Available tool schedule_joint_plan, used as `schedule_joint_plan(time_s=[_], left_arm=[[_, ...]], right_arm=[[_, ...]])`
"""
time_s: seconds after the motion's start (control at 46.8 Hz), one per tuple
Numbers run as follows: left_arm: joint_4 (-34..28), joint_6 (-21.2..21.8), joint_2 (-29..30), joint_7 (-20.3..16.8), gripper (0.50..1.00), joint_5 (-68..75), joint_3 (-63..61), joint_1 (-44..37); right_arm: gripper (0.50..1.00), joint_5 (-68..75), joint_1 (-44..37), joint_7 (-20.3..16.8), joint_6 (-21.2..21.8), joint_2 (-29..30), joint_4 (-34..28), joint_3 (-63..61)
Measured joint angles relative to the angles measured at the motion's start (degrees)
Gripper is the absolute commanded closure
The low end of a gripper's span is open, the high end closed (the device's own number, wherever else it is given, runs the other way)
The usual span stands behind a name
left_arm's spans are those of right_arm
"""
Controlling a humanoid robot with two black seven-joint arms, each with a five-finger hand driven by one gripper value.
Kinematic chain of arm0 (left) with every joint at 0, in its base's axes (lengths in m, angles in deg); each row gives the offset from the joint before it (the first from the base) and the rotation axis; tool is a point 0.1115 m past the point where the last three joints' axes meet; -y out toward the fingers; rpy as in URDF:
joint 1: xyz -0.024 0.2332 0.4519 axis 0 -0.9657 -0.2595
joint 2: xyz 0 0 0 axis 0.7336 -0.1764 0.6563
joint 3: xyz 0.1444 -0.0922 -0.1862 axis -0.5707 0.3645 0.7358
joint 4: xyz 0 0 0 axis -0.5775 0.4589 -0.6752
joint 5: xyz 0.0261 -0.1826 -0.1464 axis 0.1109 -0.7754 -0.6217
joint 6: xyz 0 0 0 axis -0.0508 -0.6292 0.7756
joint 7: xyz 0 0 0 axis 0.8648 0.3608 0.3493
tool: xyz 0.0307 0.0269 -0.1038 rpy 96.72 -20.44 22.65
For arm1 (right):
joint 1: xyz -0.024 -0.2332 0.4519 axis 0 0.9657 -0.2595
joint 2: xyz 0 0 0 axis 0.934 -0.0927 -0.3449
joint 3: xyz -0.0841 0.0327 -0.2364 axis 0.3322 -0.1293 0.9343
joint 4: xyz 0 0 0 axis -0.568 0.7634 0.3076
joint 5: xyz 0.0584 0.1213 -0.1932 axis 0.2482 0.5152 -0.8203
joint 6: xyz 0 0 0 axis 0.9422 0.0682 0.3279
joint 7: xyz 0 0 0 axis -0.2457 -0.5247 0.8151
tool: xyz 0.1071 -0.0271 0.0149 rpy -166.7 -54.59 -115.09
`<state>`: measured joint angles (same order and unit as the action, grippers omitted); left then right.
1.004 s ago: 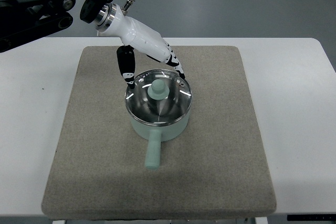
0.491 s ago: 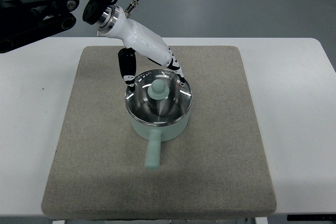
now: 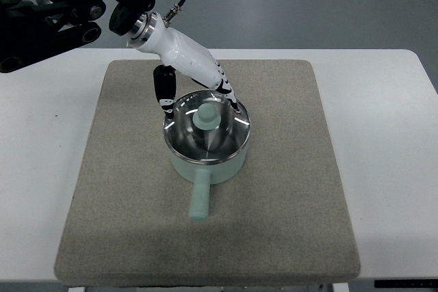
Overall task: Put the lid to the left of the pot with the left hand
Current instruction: 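Lower the left hand onto the lid, fingers around the green knob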
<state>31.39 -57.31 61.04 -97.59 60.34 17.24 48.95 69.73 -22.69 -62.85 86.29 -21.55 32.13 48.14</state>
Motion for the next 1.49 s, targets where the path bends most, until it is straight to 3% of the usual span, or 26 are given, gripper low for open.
schedule_joint_plan(time_s=[0.32, 0.577, 0.747, 0.982, 1.068, 1.495], left_arm=[[-0.53, -0.16, -1.96, 0.00, 0.510, 0.55, -0.52, 0.00], [-1.90, 0.07, -3.38, 0.01, 0.559, 0.69, -0.52, -0.61], [-2.61, 1.05, -3.52, 0.00, 0.566, 0.74, -0.45, -0.71], [-3.09, 1.20, -3.50, 0.00, 0.624, 0.64, -0.09, -0.76], [-3.33, 1.22, -3.51, 0.00, 0.669, 0.61, -0.03, -0.80], [-3.36, 1.18, -3.62, 0.00, 0.671, 0.53, 0.03, -1.50]], right_arm=[[0.576, 0.00, 0.00, 0.00, 0.00, 0.00, 0.00, 0.00], [0.576, 0.00, 0.00, 0.00, 0.00, 0.00, 0.00, 0.00], [0.576, 0.00, 0.01, 0.00, 0.00, 0.00, 0.00, 0.00], [0.576, 0.00, 0.01, 0.00, 0.00, 0.00, 0.00, -0.02], [0.576, 0.00, 0.01, 0.00, 0.00, 0.00, 0.00, -0.02], [0.576, 0.00, 0.00, 0.00, 0.00, 0.00, 0.00, 0.00]])
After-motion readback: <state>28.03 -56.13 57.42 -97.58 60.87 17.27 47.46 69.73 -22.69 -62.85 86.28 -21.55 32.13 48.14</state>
